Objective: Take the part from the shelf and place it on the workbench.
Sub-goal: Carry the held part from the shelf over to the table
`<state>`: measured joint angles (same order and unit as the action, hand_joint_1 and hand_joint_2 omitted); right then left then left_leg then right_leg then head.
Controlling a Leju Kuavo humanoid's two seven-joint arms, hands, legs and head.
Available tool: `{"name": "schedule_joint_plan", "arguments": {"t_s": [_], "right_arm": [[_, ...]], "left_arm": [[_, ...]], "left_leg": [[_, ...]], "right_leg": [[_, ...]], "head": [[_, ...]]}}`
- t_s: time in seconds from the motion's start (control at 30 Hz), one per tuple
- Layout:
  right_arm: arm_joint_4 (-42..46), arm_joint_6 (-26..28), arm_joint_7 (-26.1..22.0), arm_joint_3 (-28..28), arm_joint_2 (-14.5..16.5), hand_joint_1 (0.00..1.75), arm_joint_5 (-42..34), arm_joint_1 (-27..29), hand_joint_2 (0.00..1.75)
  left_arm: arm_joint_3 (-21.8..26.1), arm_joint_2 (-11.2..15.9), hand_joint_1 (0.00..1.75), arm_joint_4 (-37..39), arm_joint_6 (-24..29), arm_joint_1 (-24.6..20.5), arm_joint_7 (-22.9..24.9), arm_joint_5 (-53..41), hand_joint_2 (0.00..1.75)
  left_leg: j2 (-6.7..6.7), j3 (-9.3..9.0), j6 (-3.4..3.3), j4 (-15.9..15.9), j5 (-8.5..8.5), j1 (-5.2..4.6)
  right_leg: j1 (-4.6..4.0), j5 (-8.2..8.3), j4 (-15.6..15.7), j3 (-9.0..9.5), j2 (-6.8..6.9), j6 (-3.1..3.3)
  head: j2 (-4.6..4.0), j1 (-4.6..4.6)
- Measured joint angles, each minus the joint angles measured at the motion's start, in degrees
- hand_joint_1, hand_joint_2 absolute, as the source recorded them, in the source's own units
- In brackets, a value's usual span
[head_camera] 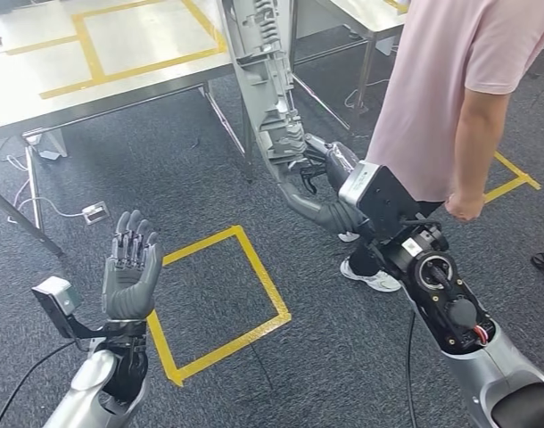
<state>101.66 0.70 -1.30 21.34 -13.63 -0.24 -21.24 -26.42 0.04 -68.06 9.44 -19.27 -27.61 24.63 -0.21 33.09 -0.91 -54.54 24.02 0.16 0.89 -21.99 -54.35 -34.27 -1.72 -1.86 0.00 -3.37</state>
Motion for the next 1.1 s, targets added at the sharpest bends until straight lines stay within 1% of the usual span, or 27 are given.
{"name": "schedule_joint_plan", "arguments": {"t_s": [0.27,0.3,0.37,0.4,0.43,0.47,0.5,0.53,0.57,0.6,0.63,0.67,0.7,0.73,0.77,0.8,0.83,0.87,0.9,0.93,0.97,1.0,1.07,1.1], "right_arm": [[0.43,0.0,0.03,-0.38,-0.03,1.75,0.0,0.09,1.75],[0.46,0.0,0.04,-0.43,-0.04,1.75,0.0,0.11,1.75],[0.6,0.02,0.05,-0.53,-0.05,1.75,0.0,0.1,1.75],[0.73,0.03,0.06,-0.59,-0.1,1.75,0.0,0.13,1.75],[0.85,0.06,0.07,-0.63,-0.17,1.75,0.0,0.12,1.75],[0.96,0.1,0.07,-0.67,-0.25,1.75,0.0,0.11,1.75],[1.02,0.15,0.08,-0.69,-0.35,1.75,0.05,0.15,1.75],[1.03,0.24,0.08,-0.7,-0.41,1.75,0.15,0.16,1.75],[1.03,0.38,0.11,-0.73,-0.46,1.75,0.32,0.23,1.75],[1.04,0.53,0.16,-0.78,-0.49,1.75,0.52,0.35,1.75],[1.04,0.68,0.22,-0.85,-0.51,1.75,0.69,0.49,1.75],[1.05,0.79,0.27,-0.93,-0.54,1.75,0.84,0.64,1.75],[1.08,0.86,0.31,-1.0,-0.56,1.75,0.92,0.8,1.75],[1.09,0.91,0.3,-1.04,-0.58,1.75,0.96,0.92,1.75],[1.18,0.97,0.26,-1.09,-0.59,1.75,0.99,1.06,1.75],[1.26,1.04,0.22,-1.11,-0.6,1.75,1.02,1.21,1.75],[1.32,1.12,0.19,-1.14,-0.6,1.75,1.04,1.33,1.75],[1.39,1.21,0.17,-1.19,-0.6,1.75,1.07,1.47,1.75],[1.41,1.27,0.17,-1.22,-0.6,1.75,1.13,1.59,1.75],[1.44,1.31,0.17,-1.25,-0.6,1.75,1.22,1.66,1.75],[1.46,1.33,0.16,-1.31,-0.61,1.75,1.37,1.72,1.75],[1.48,1.33,0.12,-1.37,-0.62,1.75,1.53,1.78,1.75],[1.48,1.35,-0.01,-1.48,-0.65,1.75,1.75,1.86,1.75],[1.48,1.35,-0.08,-1.5,-0.64,1.75,1.79,1.95,1.75]], "left_arm": [[0.0,-0.17,0.0,0.0,0.0,-0.11,0.0,0.06,1.75],[0.0,-0.2,0.0,0.0,0.0,-0.13,0.0,0.05,1.75],[-0.01,-0.25,0.0,-0.01,0.0,-0.25,-0.01,0.05,1.75],[-0.02,-0.3,0.0,-0.02,0.0,-0.3,-0.02,0.04,1.75],[-0.03,-0.35,0.0,-0.03,-0.01,-0.38,-0.05,0.04,1.75],[-0.03,-0.43,0.0,-0.03,-0.04,-0.49,-0.08,0.04,1.75],[-0.03,-0.52,0.0,-0.02,-0.16,-0.58,-0.1,0.04,1.75],[-0.03,-0.6,0.0,0.02,-0.33,-0.67,-0.14,0.03,1.75],[-0.03,-0.69,0.0,0.11,-0.58,-0.7,-0.16,0.02,1.75],[-0.04,-0.76,0.0,0.24,-0.87,-0.7,-0.19,-0.02,1.75],[-0.04,-0.82,0.0,0.38,-1.17,-0.71,-0.25,-0.06,1.75],[-0.04,-0.88,0.0,0.54,-1.48,-0.75,-0.31,-0.11,1.75],[-0.03,-0.93,0.0,0.69,-1.75,-0.82,-0.37,-0.14,1.75],[-0.03,-0.96,0.0,0.82,-2.01,-0.95,-0.42,-0.17,1.75],[-0.04,-0.99,0.0,0.95,-2.21,-1.11,-0.44,-0.19,1.75],[-0.06,-1.0,0.0,1.04,-2.38,-1.27,-0.49,-0.21,1.75],[-0.08,-0.99,0.0,1.13,-2.5,-1.4,-0.54,-0.23,1.75],[-0.09,-1.0,0.0,1.22,-2.57,-1.47,-0.58,-0.25,1.75],[-0.09,-0.99,0.0,1.29,-2.62,-1.51,-0.62,-0.27,1.75],[-0.1,-0.99,0.0,1.37,-2.7,-1.6,-0.66,-0.3,1.75],[-0.1,-0.99,0.0,1.44,-2.79,-1.72,-0.7,-0.32,1.75],[-0.11,-0.99,0.0,1.51,-2.86,-1.84,-0.74,-0.33,1.75],[-0.11,-0.93,0.0,1.75,-2.93,-1.8,-0.79,-0.34,1.75],[-0.11,-0.89,0.0,1.92,-2.93,-1.65,-0.79,-0.34,1.75]], "left_leg": [[0.0,-0.01,0.0,0.0,0.0,0.0],[0.01,0.02,-0.12,-0.13,0.06,-0.11],[0.05,-0.14,-0.67,0.19,-0.01,-0.25],[0.19,-0.59,-0.99,0.82,-0.22,-0.12],[0.33,-1.26,-1.27,1.8,-0.49,0.14],[0.5,-1.97,-1.45,2.67,-0.74,0.42],[0.68,-2.55,-1.53,3.24,-0.83,0.66],[0.76,-2.88,-1.59,3.49,-0.75,0.74],[0.83,-3.09,-1.51,3.5,-0.61,0.82],[0.87,-3.27,-1.33,3.42,-0.38,0.93],[0.89,-3.48,-1.06,3.27,-0.09,1.09],[0.89,-3.73,-0.69,3.0,0.33,1.35],[0.87,-3.97,-0.19,2.52,0.92,1.62],[0.81,-4.03,0.41,1.92,1.59,1.7],[0.78,-3.94,1.0,1.23,2.2,1.66],[0.72,-3.81,1.48,0.78,2.63,1.53],[0.68,-3.7,1.81,0.66,2.84,1.37],[0.7,-3.78,2.05,0.71,2.99,1.4],[0.7,-3.99,2.28,0.8,3.19,1.52],[0.71,-3.84,2.43,0.15,3.61,1.64],[0.71,-2.93,2.52,-1.81,4.45,1.72],[0.67,-1.03,2.47,-5.2,5.67,1.69],[0.62,4.82,2.12,-14.15,8.21,1.38],[0.59,7.46,1.82,-17.41,8.43,1.16]], "right_leg": [[-0.01,0.0,0.0,0.0,0.0,0.0],[0.13,0.06,0.13,0.06,-0.02,-0.12],[0.24,0.24,0.62,0.33,-0.1,-0.59],[0.32,0.26,0.82,0.46,-0.06,-0.84],[0.21,-0.14,0.3,0.33,0.09,-0.98],[0.16,-1.07,-1.43,-0.39,0.29,-1.1],[0.26,-2.54,-4.57,-1.88,0.57,-1.22],[0.34,-4.27,-8.75,-3.96,0.77,-1.44],[0.53,-5.64,-12.83,-6.18,0.9,-1.72],[0.75,-6.14,-15.48,-7.79,1.01,-2.02],[0.99,-5.52,-15.93,-8.32,1.11,-2.31],[1.27,-3.77,-13.87,-7.55,1.26,-2.66],[1.63,-1.38,-9.88,-5.75,1.56,-3.11],[1.85,0.19,-6.02,-3.87,1.76,-3.62],[2.05,1.1,-3.04,-2.43,1.75,-3.63],[2.16,1.15,-1.53,-1.73,1.67,-3.35],[2.06,0.46,-1.54,-1.73,1.4,-2.75],[2.05,0.15,-1.72,-1.83,1.14,-1.87],[1.97,-0.21,-1.88,-1.75,1.0,-1.29],[1.88,-0.56,-1.95,-1.51,0.86,-0.76],[1.8,-0.88,-1.92,-1.18,0.73,-0.28],[1.66,-1.19,-1.87,-0.83,0.65,0.15],[1.22,-1.87,-1.82,-0.18,0.48,0.73],[0.94,-2.33,-1.81,0.32,0.33,0.94]], "head": [[0.0,-0.01],[0.0,0.02],[0.0,0.1],[0.0,0.13],[0.0,0.09],[0.0,0.01],[0.0,-0.12],[0.0,-0.26],[0.0,-0.38],[0.0,-0.45],[0.0,-0.52],[0.0,-0.58],[0.0,-0.63],[0.0,-0.85],[0.0,-1.06],[0.0,-1.05],[0.0,-0.99],[0.0,-0.75],[0.0,-0.45],[0.0,-0.22],[0.0,0.0],[0.0,0.2],[0.0,0.44],[0.0,0.47]]}}
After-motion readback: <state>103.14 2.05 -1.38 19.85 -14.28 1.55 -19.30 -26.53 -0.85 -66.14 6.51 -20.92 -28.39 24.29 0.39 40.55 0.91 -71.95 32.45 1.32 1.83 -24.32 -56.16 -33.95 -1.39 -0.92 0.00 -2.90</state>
